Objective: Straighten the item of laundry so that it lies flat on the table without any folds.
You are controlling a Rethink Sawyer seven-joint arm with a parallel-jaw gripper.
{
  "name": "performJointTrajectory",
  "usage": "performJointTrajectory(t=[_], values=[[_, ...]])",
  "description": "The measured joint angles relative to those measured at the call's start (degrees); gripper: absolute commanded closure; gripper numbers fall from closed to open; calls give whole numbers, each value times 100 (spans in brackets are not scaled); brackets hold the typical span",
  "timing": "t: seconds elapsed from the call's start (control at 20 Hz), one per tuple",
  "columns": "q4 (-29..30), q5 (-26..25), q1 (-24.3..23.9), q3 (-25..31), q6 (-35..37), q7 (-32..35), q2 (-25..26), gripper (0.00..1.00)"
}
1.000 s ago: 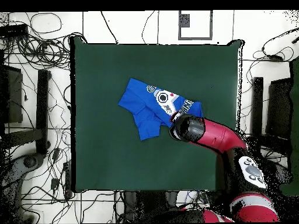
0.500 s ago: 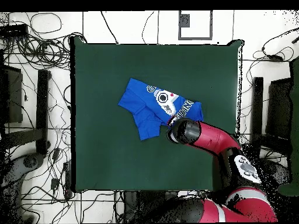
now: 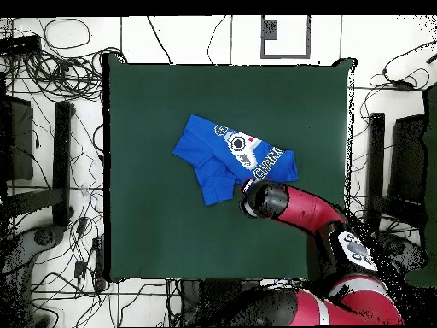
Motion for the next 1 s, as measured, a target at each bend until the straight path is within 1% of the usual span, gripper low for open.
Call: performJointTrajectory(t=[0.55, 1.0], values=[[0, 1, -53, 0, 2, 0, -41, 0], [1, 0, -241, -1, 5, 0, -52, 0]])
